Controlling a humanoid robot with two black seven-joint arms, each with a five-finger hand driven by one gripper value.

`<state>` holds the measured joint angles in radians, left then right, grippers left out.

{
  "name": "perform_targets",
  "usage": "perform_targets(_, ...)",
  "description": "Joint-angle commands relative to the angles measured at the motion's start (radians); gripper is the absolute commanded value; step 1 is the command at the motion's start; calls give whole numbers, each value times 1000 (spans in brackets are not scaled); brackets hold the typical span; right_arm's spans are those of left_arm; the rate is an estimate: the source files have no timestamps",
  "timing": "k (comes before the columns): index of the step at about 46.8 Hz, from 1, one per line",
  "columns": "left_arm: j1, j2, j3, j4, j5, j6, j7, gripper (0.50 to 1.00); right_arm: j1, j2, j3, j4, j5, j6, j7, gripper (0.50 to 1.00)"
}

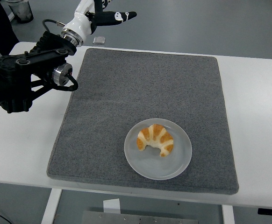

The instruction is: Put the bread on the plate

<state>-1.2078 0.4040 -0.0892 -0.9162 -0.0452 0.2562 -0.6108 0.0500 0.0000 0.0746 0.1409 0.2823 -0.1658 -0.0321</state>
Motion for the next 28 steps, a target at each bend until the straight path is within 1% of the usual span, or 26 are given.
perform_targets(1,5,22,0,2,-73,0,0,996,-1,0,-1,0,0,0,0,952)
perform_targets(4,8,38,-1,0,-94,0,0,996,-1,0,-1,-3,0,-1,0,952)
perform_targets(8,36,45,-7,2,-123,0,0,996,1,0,-1,-3,0,-1,-2,952)
perform_targets(13,66,47,-56,7,-150,0,88,996,1,0,1,-3,1,0,0,954)
perform_targets(15,91,47,-79,7,-150,0,112,996,1,0,1,-1,1,0,0,954)
perform_targets(19,135,47,-161,7,-150,-3,132,996,1,0,2,3,1,2,0,952)
perform_targets(21,165,47,-207,7,-150,-15,135,999,1,0,2,5,1,2,0,952)
perform_targets(24,201,45,-277,7,-150,-23,158,996,2,0,2,5,1,2,0,952)
perform_targets(28,246,41,-345,8,-153,-51,187,996,1,0,2,5,1,0,0,952)
